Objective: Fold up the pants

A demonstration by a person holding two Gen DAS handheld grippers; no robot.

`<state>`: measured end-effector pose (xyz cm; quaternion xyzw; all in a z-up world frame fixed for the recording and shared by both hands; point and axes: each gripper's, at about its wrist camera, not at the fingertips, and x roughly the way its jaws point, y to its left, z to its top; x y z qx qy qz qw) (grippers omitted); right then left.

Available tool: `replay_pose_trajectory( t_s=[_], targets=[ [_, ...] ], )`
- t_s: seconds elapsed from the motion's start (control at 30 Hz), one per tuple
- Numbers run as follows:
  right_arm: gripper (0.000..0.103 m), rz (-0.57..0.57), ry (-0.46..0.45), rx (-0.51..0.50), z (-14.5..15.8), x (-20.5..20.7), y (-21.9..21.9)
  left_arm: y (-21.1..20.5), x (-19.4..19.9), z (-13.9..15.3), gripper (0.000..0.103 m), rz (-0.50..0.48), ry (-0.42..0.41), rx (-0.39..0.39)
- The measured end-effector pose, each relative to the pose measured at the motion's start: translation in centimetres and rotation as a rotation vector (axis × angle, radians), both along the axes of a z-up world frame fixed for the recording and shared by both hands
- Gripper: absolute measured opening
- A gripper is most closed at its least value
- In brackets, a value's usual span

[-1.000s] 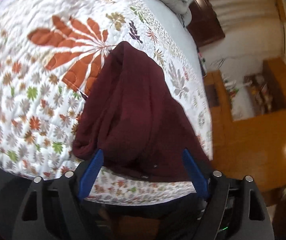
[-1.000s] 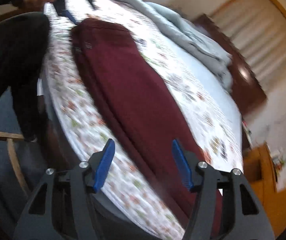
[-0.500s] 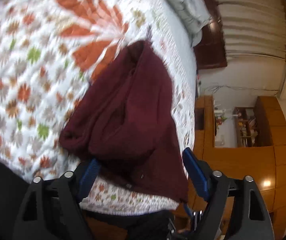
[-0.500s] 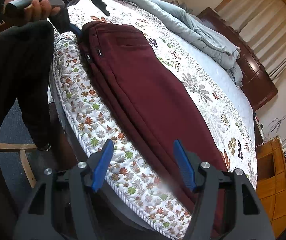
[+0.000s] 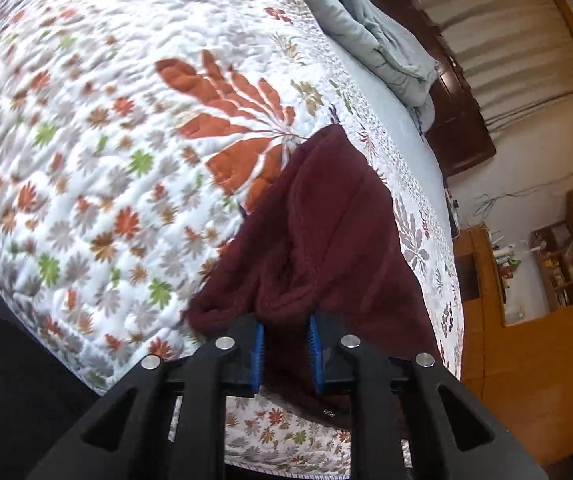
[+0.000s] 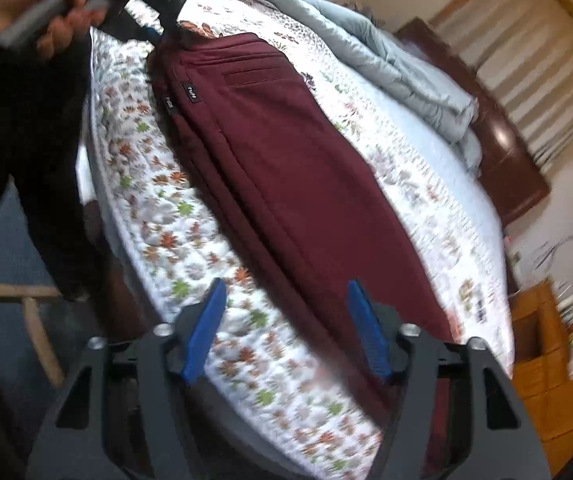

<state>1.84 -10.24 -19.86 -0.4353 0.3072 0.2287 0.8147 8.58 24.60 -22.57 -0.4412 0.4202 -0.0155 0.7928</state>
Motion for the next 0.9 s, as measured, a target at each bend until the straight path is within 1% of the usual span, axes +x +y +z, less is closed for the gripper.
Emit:
replay_pose_trajectory(
  t_s=[0.03, 0.07, 0.13, 0.17, 0.33, 0.4, 0.57, 0.67, 0.77, 0.83, 0.9],
  targets=[
    [0.038, 0.006, -0.030, -0.034, -0.4, 0.0, 0.2, -0.2, 0.2, 0.0, 0.018, 0.000, 0.004, -0.013],
    [0.032, 0.016, -0.062, -0.078, -1.0, 0.1, 0.4, -0.4, 0.7, 0.2, 0.020, -0.002, 0.005, -0.024],
    [0.030, 0.028, -0.086, -0.134, -2.1, 0.4, 0.6, 0.4, -0.2, -0.4, 0.022, -0.007, 0.000, -0.049],
    [0.030, 0.034, -0.096, -0.153, -2.6, 0.5, 0.8, 1.2, -0.4, -0.8, 0.022, -0.012, -0.001, -0.053],
    [0.030, 0.077, -0.131, -0.234, -4.5, 0.9, 1.6, 1.6, -0.7, -0.5, 0.024, -0.033, 0.002, -0.047],
    [0.030, 0.088, -0.136, -0.248, -4.9, 1.1, 1.8, 1.5, -0.4, -0.5, 0.025, -0.037, 0.004, -0.048],
    [0.033, 0.098, -0.148, -0.264, -4.9, 1.6, 2.1, 1.6, 0.3, -0.9, 0.026, -0.041, 0.009, -0.050],
    [0.034, 0.090, -0.134, -0.275, -5.1, 2.4, 2.2, 1.6, 0.8, -1.1, 0.026, -0.039, 0.016, -0.052],
    [0.034, 0.092, -0.107, -0.256, -4.3, 2.6, 2.4, 1.7, 1.4, -1.2, 0.026, -0.038, 0.024, -0.051],
    [0.034, 0.099, -0.119, -0.242, -3.4, 2.3, 2.4, 1.9, 1.6, -1.3, 0.026, -0.046, 0.028, -0.052],
    [0.034, 0.095, -0.134, -0.267, -3.5, 2.4, 2.2, 1.9, 1.7, -1.4, 0.026, -0.049, 0.027, -0.056]
  ],
)
